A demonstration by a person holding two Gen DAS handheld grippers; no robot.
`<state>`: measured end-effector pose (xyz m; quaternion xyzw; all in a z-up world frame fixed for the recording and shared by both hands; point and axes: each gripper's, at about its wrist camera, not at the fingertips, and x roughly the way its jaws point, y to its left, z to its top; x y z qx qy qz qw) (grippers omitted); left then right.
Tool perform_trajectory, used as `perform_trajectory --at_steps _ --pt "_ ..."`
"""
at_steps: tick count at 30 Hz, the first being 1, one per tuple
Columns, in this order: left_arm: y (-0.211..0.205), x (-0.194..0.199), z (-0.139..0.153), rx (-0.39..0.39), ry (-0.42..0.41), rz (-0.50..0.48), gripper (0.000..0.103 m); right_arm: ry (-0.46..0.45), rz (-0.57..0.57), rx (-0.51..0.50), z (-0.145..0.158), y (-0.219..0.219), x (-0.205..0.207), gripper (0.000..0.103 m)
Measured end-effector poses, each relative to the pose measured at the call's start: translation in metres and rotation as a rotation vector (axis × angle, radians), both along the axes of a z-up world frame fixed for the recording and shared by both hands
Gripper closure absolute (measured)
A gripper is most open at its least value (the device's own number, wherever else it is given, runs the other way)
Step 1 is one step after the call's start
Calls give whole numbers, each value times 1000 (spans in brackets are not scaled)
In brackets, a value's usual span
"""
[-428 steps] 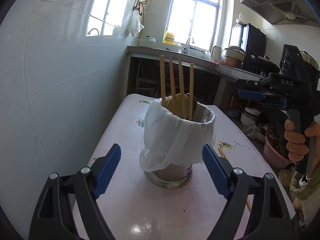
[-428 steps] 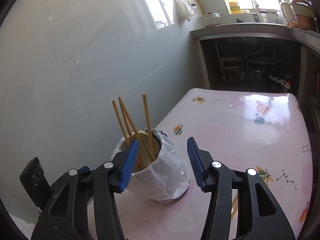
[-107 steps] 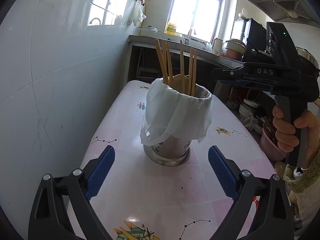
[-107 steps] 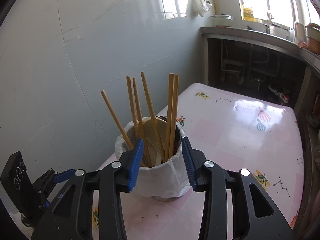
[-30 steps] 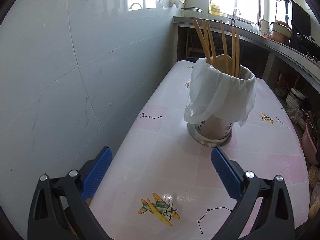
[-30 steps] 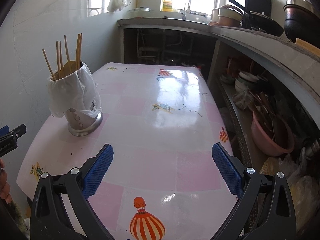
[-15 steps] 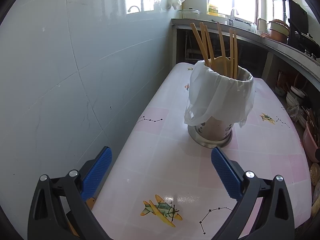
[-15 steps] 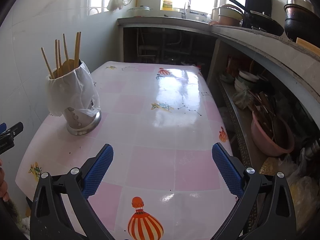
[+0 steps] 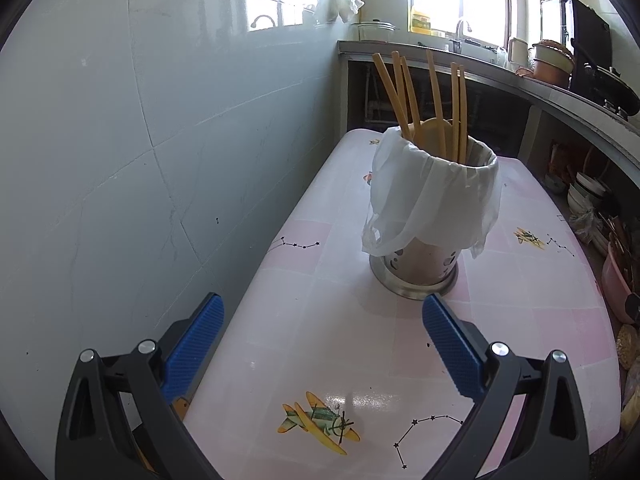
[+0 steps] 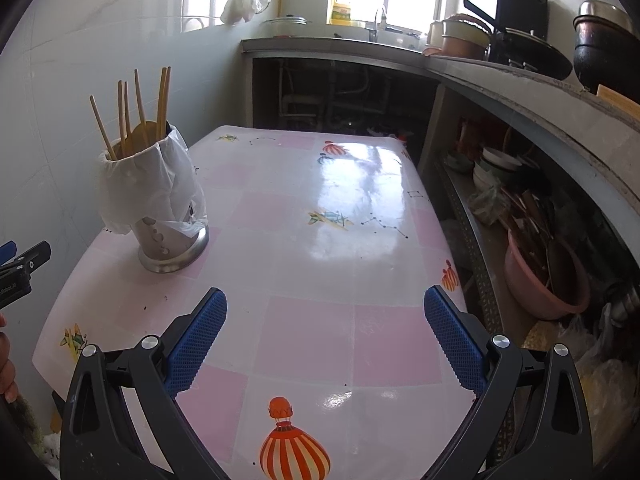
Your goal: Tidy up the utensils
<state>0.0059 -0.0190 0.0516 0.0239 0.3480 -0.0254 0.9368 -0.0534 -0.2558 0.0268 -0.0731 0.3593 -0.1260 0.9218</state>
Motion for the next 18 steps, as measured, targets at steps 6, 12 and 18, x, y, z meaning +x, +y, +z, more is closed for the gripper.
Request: perform_trajectory --at_steps 6,12,18 --pt "1 -3 3 -2 -7 -4 6 -2 2 1 1 0 1 8" --pt "2 -3 4 -7 -13 -13 6 2 6 1 1 1 2 8" --pt "0 -3 5 -12 -24 -26 6 4 8 3 0 1 4 8"
